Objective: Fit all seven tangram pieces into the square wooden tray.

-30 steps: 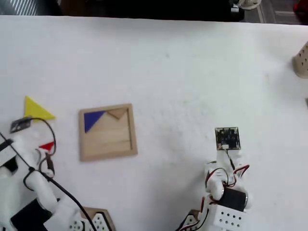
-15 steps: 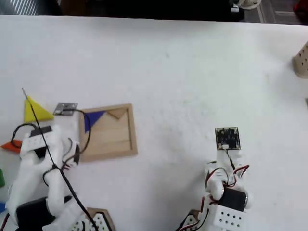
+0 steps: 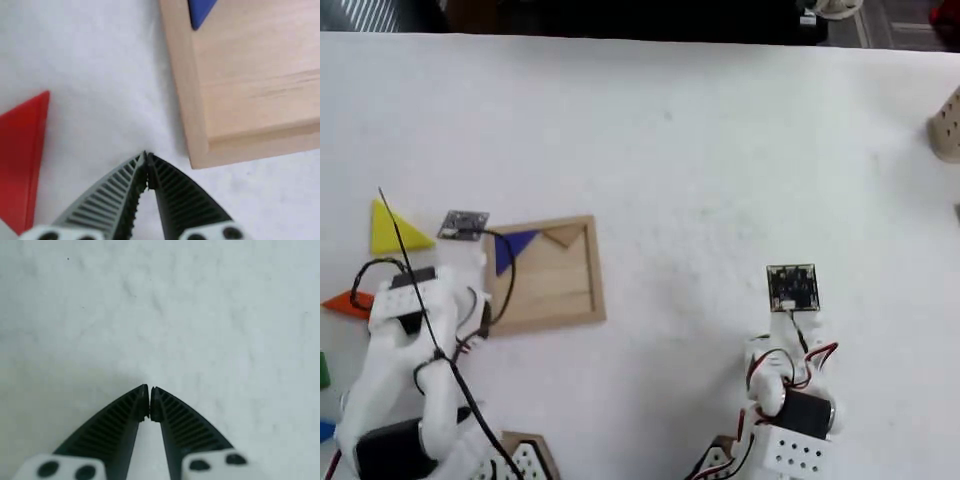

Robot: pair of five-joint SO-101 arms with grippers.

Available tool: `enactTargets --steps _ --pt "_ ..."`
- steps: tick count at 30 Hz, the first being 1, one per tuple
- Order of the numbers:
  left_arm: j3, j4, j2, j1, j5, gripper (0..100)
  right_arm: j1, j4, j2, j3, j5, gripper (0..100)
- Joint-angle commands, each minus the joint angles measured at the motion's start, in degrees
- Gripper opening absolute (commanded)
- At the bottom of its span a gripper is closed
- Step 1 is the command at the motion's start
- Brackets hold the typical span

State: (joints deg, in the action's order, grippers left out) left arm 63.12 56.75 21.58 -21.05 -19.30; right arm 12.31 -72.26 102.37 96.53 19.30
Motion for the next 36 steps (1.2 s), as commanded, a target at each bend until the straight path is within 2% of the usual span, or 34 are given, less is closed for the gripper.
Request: enactTargets --steps 1,9,13,16,30,36 --pt "6.4 -3.3 11.4 3.8 -0.4 2 0.0 -0.3 0.7 0.4 0.5 1.7" --pt "23.3 -4.3 42.9 5.2 -0.2 2 0.2 -0.3 0.7 0.4 0.5 1.7" --pt "28.0 2.2 55.6 6.1 -0.2 2 0.2 -0.3 0.7 0.4 0.4 1.7" --pt "29.8 3.9 62.7 7.1 -0.2 2 0.2 -0.3 0.7 0.4 0.4 1.7" --pt "34.2 7.9 77.5 6.8 -0.4 2 0.1 -0.3 0.7 0.4 0.5 1.7" --pt "34.0 15.8 80.3 6.8 -0.6 2 0.2 -0.3 0.7 0.4 0.5 1.7"
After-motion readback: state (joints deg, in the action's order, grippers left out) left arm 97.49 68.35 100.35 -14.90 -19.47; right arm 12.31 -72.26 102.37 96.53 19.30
